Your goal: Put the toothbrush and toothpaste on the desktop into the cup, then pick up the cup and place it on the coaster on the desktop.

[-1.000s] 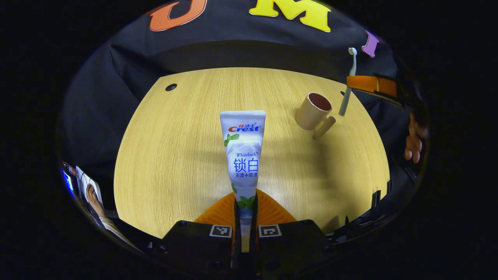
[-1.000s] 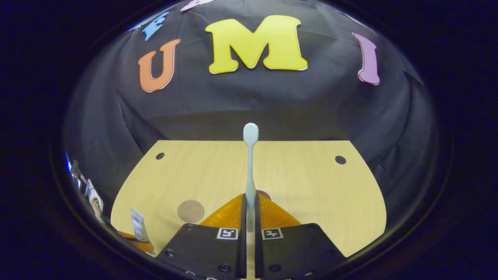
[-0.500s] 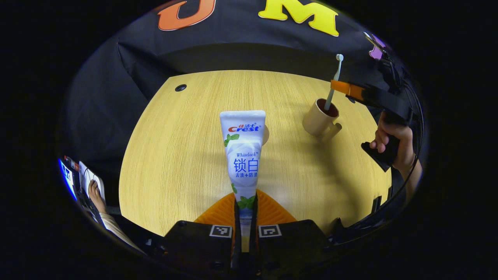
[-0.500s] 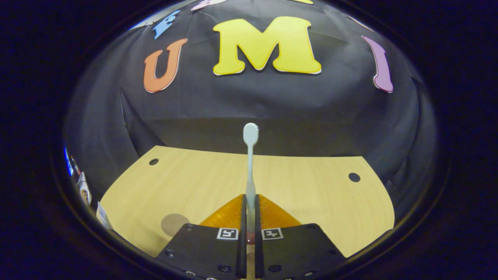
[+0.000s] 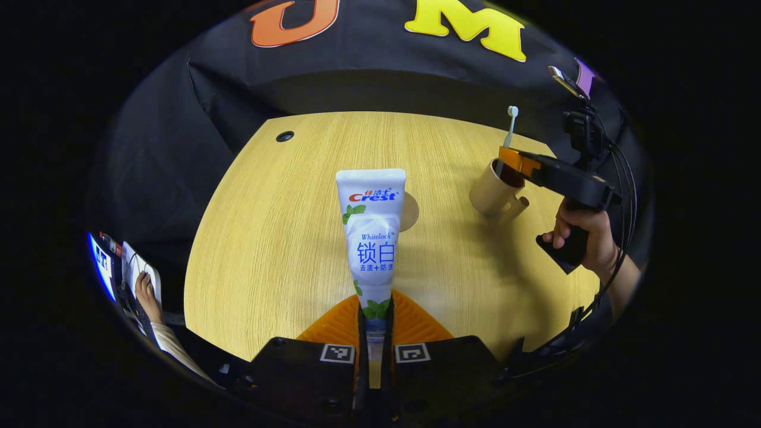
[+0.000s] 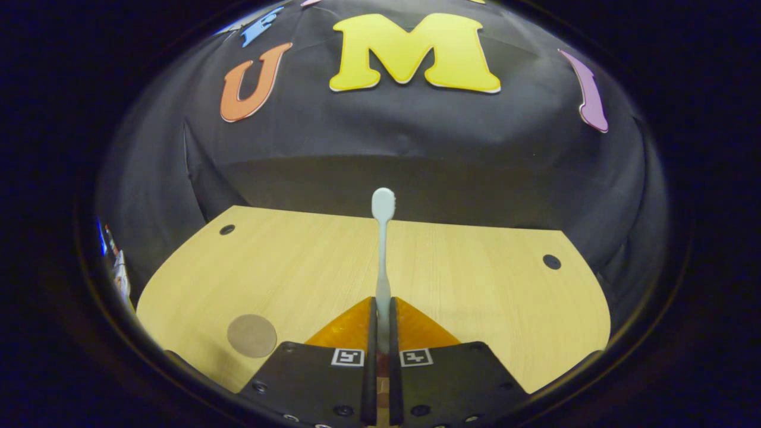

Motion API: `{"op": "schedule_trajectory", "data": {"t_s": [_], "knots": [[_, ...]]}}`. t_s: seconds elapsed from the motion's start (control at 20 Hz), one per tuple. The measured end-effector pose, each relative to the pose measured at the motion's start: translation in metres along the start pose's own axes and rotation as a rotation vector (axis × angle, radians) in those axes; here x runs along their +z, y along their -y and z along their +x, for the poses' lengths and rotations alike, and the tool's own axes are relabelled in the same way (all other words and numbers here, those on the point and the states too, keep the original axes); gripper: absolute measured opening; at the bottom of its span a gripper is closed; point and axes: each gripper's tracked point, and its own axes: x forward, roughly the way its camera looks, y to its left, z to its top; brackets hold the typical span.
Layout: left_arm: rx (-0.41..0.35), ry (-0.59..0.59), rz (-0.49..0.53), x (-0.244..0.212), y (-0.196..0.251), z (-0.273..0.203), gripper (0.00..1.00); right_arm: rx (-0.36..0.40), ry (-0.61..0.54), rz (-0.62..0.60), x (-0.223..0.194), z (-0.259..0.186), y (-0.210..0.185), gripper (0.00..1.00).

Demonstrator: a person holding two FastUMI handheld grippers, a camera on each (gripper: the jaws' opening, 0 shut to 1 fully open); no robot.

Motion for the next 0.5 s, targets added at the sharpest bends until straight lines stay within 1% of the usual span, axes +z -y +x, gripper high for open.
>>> {"op": "schedule_trajectory", "data": {"t_s": [0.2, 0.5], "knots": [[0.003, 0.014, -0.001, 0.003, -0.001, 0.000, 0.11, -0.003, -0.021, -0.015, -0.012, 0.008, 0.001, 0.06], [-0.002, 0.009, -0.006, 0.002, 0.000, 0.000, 0.11, -0.003, -0.064, 0.020, -0.021, 0.009, 0.008, 0.08]]}}
